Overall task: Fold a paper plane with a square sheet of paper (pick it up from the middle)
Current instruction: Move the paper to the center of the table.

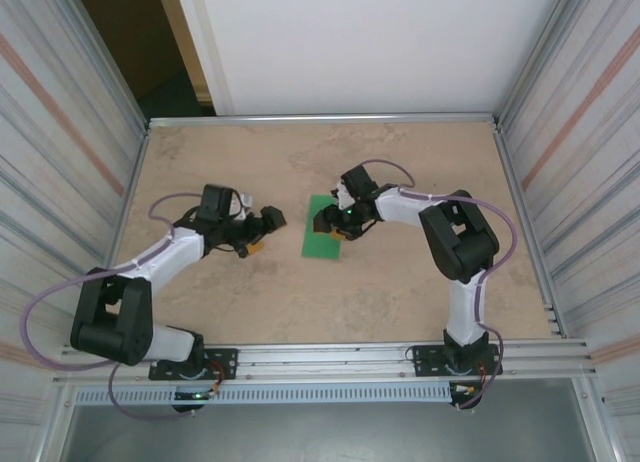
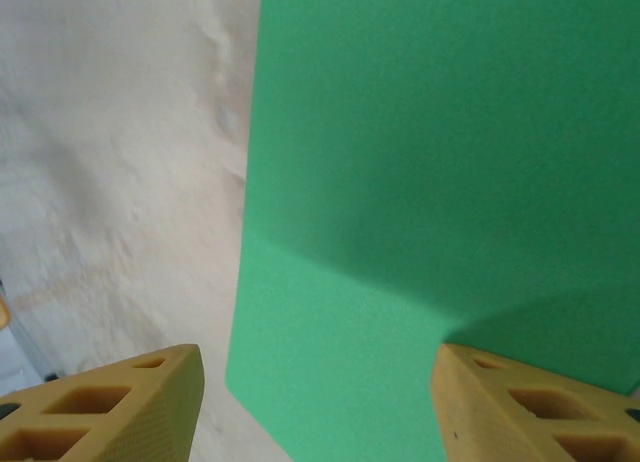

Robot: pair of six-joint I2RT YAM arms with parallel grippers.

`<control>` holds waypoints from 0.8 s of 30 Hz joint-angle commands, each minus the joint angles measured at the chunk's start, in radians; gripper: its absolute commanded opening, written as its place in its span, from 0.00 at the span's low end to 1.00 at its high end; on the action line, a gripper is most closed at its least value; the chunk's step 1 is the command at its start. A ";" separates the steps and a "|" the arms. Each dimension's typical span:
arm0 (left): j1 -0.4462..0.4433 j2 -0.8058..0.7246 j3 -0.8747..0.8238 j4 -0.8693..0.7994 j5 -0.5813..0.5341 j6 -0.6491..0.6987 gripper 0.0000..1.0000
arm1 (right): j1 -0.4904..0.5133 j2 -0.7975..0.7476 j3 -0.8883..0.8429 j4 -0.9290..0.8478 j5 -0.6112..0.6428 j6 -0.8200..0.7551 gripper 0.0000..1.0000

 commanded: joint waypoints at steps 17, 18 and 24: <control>-0.300 0.219 0.051 0.211 -0.055 -0.202 0.89 | -0.075 -0.171 -0.147 0.058 0.084 0.146 0.48; -0.302 0.226 0.054 0.214 -0.061 -0.209 0.89 | -0.072 -0.157 -0.143 0.062 0.081 0.147 0.46; -0.304 0.256 0.070 0.234 -0.078 -0.234 0.76 | -0.072 -0.104 -0.142 0.064 0.076 0.143 0.38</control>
